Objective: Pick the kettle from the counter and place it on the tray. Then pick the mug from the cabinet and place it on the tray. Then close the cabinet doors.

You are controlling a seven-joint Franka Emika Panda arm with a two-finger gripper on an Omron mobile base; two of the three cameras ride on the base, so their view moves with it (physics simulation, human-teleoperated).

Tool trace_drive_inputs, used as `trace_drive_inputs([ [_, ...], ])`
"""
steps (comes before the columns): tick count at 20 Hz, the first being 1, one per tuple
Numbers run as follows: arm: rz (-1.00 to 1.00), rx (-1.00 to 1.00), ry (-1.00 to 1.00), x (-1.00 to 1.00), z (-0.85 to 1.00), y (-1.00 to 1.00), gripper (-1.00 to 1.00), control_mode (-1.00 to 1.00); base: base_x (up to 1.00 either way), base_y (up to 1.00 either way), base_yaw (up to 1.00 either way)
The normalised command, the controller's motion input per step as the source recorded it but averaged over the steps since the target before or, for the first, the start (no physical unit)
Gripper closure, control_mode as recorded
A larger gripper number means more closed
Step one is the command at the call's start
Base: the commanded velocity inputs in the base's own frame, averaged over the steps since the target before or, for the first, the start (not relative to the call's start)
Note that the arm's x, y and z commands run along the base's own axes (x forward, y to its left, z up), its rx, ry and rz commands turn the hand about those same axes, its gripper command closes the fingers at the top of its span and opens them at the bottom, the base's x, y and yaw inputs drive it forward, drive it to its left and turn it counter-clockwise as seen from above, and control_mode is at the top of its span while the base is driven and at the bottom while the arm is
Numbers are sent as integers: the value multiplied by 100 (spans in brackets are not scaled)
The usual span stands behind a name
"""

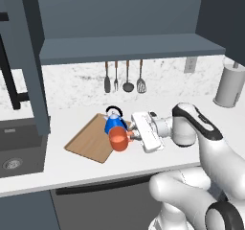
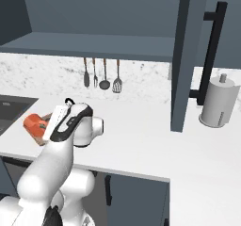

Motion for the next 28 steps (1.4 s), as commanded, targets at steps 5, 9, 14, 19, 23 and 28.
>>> trace_drive_inputs([
  [5,0,13,0,1,-51,14,100,-100,0,0,0],
  [9,0,11,0,0,-45,15,100,-100,0,0,0],
  [14,-3,8,0,0,-41,22,100,-100,0,0,0],
  [19,-14,6,1,0,-31,29,100,-100,0,0,0],
  [23,-22,1,1,11,-20,22,100,-100,0,0,0],
  [28,-20,1,0,19,-17,8,100,-100,0,0,0],
])
